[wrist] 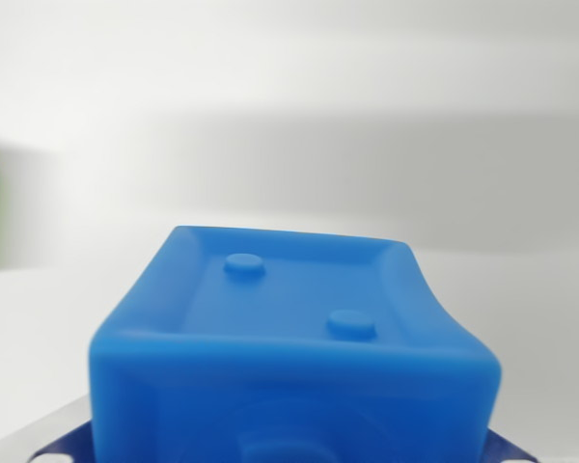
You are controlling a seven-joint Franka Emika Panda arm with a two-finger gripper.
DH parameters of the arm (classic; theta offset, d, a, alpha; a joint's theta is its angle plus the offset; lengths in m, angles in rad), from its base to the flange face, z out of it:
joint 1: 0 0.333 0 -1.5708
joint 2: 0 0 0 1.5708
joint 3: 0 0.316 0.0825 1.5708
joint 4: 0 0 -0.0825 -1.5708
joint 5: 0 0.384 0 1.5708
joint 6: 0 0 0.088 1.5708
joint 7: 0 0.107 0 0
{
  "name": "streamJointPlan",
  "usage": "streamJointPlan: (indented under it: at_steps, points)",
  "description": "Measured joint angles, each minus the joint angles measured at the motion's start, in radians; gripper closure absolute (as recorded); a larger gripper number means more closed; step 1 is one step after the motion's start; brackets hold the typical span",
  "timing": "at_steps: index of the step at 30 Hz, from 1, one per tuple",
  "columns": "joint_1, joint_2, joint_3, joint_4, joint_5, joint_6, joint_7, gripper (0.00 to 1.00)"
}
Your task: Stack cube
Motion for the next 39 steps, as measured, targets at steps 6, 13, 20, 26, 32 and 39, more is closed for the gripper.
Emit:
streamJointPlan:
  at_steps: [6, 13, 20, 26, 32, 39]
  points:
    - [0.02, -0.003, 0.0, 0.0, 0.0, -0.004, 0.04, 1.0]
    - [0.043, -0.007, 0.0, 0.001, 0.0, -0.009, 0.088, 1.0]
    - [0.068, -0.01, 0.0, 0.004, -0.001, -0.016, 0.139, 1.0]
    - [0.088, -0.012, 0.0, 0.008, -0.001, -0.022, 0.18, 1.0]
    - [0.109, -0.013, 0.0, 0.014, -0.001, -0.028, 0.221, 1.0]
    - [0.131, -0.013, 0.0, 0.02, -0.001, -0.034, 0.267, 1.0]
